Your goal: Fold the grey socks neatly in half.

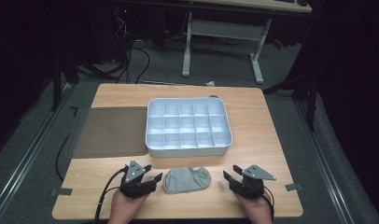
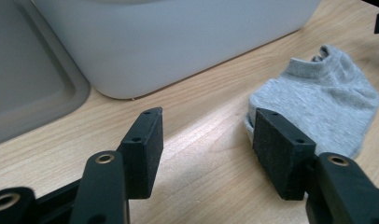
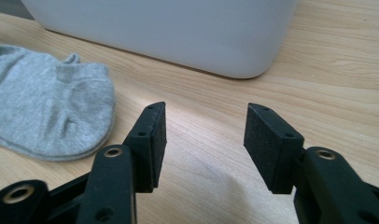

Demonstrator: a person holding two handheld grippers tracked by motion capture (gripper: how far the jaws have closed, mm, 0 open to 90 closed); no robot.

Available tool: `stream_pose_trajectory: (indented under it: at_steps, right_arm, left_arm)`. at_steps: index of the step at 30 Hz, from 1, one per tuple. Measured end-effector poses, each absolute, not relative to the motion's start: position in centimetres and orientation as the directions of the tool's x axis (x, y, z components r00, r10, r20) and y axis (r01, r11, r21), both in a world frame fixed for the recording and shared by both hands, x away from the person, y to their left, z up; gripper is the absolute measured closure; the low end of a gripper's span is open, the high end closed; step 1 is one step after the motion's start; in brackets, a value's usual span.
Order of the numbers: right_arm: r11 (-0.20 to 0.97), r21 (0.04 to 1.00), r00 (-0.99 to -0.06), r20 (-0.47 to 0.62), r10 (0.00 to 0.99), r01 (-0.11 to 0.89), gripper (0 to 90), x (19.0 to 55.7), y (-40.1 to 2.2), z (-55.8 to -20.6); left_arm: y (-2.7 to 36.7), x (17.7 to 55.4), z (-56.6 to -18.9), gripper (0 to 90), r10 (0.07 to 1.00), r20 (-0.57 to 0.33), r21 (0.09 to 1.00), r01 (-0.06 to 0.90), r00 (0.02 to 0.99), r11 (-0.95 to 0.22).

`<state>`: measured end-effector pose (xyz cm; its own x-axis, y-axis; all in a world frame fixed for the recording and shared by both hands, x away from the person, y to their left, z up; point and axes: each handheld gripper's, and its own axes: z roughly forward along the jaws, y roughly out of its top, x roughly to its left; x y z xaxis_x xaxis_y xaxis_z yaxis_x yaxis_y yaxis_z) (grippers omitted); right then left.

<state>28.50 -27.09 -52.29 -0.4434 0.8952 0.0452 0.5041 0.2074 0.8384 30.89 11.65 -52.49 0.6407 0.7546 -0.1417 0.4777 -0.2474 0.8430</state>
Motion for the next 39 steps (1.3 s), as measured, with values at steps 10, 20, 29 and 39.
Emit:
stream_pose_trajectory:
  at_steps: [10, 20, 29, 39]
  right_arm:
    - [0.208, 0.834, -0.528, 0.113, 0.842, 0.511, 60.7, 28.7, -24.7, -51.1]
    - [0.261, 0.783, -0.557, 0.129, 0.820, 0.565, 65.9, 31.3, -21.1, -51.1]
    - [0.310, 0.714, -0.567, 0.146, 0.811, 0.628, 57.7, 30.8, -20.5, -52.8]
    - [0.324, 0.731, -0.582, 0.121, 0.804, 0.600, 72.2, 29.7, -20.0, -53.1]
  left_arm:
    - [9.7, 29.8, -51.6, 65.6, 0.717, -0.118, 0.866, 0.424, 0.687, -0.264]
    - [5.4, 29.6, -52.2, 77.4, 0.677, -0.045, 0.848, 0.386, 0.735, -0.363]
    - [5.1, 29.2, -53.2, 77.3, 0.692, -0.019, 0.788, 0.437, 0.721, -0.434]
    - [5.5, 28.5, -53.3, 77.9, 0.694, 0.009, 0.780, 0.429, 0.720, -0.456]
